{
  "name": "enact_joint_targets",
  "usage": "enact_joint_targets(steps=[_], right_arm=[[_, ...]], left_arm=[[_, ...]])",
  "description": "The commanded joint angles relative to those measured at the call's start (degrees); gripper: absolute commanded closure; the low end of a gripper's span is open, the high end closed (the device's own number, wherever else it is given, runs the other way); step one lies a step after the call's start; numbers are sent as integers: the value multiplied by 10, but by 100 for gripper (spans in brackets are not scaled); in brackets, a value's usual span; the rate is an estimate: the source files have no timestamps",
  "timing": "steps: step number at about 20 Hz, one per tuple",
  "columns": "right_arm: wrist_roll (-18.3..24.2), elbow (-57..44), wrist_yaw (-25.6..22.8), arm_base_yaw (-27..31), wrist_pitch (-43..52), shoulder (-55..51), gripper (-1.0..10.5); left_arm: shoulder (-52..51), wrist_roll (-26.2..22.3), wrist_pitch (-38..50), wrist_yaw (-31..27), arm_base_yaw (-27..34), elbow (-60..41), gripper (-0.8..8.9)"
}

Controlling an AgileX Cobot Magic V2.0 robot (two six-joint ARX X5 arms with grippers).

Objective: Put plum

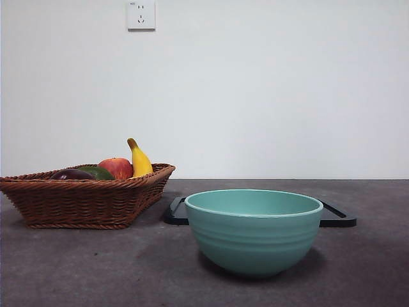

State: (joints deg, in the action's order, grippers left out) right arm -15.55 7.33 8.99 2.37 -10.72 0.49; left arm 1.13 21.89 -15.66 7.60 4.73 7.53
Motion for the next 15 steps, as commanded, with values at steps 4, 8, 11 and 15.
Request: enact_joint_targets(steps=[4,8,11,15], right_arm=[[-12,87,28,1,-55,34,940],[-4,156,55,1,-101,75,940],[7,216,76,1,-150,120,940],[31,292,105,1,-211,181,940]], left_arm=[[42,6,-34,27,0,85,804],[92,-13,-68,71,0,145,804],[138,-35,-107,115,0,193,804],[202,-71,-161,156,-2,260,804]])
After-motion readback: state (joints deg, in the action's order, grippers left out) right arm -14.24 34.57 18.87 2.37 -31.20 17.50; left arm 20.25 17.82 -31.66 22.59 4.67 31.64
